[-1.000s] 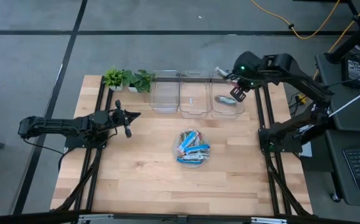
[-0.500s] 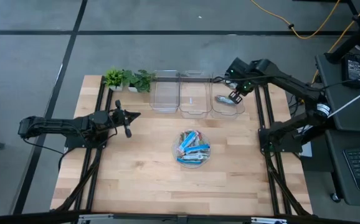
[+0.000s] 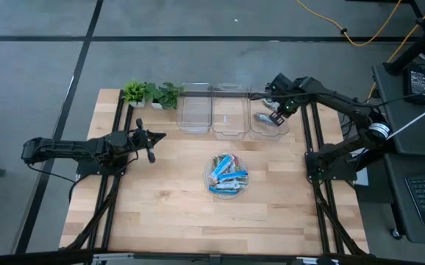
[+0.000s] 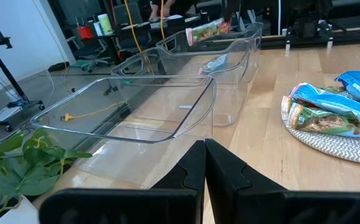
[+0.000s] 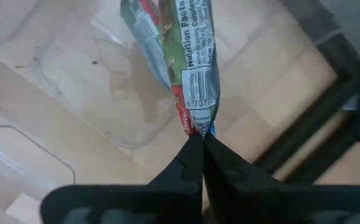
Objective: Pick and place Granola Bars by type
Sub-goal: Put the red granola bar into the right transparent bin, then put the blue granola bar into the middle transparent bin
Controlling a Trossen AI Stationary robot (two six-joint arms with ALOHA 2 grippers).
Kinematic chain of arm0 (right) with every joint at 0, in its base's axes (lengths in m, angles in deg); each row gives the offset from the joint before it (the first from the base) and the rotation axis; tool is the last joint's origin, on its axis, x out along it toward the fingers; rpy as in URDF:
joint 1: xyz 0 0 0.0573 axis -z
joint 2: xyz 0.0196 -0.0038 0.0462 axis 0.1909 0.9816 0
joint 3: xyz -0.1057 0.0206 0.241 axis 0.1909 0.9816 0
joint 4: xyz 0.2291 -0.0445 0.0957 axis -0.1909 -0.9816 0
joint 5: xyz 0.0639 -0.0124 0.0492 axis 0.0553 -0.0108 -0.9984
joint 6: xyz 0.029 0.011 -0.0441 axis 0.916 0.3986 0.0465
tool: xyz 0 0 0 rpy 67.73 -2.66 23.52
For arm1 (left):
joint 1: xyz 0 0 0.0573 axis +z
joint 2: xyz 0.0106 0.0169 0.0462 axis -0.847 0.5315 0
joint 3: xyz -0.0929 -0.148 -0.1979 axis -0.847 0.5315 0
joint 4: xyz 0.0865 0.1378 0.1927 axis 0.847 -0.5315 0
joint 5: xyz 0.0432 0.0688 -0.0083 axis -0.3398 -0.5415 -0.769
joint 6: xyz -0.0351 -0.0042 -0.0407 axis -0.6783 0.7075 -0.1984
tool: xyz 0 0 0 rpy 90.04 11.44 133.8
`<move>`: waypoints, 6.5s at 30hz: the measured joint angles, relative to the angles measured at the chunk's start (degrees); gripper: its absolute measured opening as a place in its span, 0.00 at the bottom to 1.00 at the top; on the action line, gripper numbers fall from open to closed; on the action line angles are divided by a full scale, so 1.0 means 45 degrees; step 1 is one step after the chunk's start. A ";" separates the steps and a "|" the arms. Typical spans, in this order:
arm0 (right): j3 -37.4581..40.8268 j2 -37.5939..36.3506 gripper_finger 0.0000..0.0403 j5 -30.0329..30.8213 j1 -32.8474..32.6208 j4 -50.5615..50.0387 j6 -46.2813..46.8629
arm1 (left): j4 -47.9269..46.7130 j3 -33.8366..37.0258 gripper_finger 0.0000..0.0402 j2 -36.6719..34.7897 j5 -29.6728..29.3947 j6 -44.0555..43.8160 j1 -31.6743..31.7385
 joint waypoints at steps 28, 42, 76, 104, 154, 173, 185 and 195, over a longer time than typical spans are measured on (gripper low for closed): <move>0.1838 0.0005 0.03 -0.0039 0.1066 0.2608 -0.0577 | -0.0003 0.0000 0.01 0.0002 -0.0004 0.0000 0.0004; 0.1613 0.0005 0.22 -0.0034 0.0977 0.2745 -0.0892 | 0.0000 0.0001 0.01 0.0002 0.0001 0.0000 0.0003; -0.1334 -0.0005 0.23 -0.0681 -0.6398 0.1919 -0.1646 | -0.0002 0.0002 0.01 -0.0002 -0.0004 0.0000 0.0001; -0.1334 -0.0005 0.23 -0.0680 -1.3316 0.2512 -0.1248 | -0.0005 0.0000 0.01 0.0000 -0.0004 0.0000 0.0001; -0.1315 0.4651 0.52 -0.1015 -1.2184 0.4592 -0.2292 | -0.0059 0.0003 0.01 0.0002 -0.0004 0.0000 0.0004; -0.1315 0.4955 0.22 -0.1020 -1.2019 0.4692 -0.2225 | -0.0005 0.0004 0.01 0.0001 -0.0004 0.0000 0.0004; -0.1765 0.4178 0.01 -0.1040 -1.2019 0.3884 -0.2025 | -0.0004 0.0004 0.01 0.0000 -0.0004 0.0000 0.0001; -0.3655 0.2643 0.01 -0.2137 -1.2073 0.3154 -0.1139 | -0.0012 0.0004 0.01 0.0002 0.0001 0.0000 -0.0001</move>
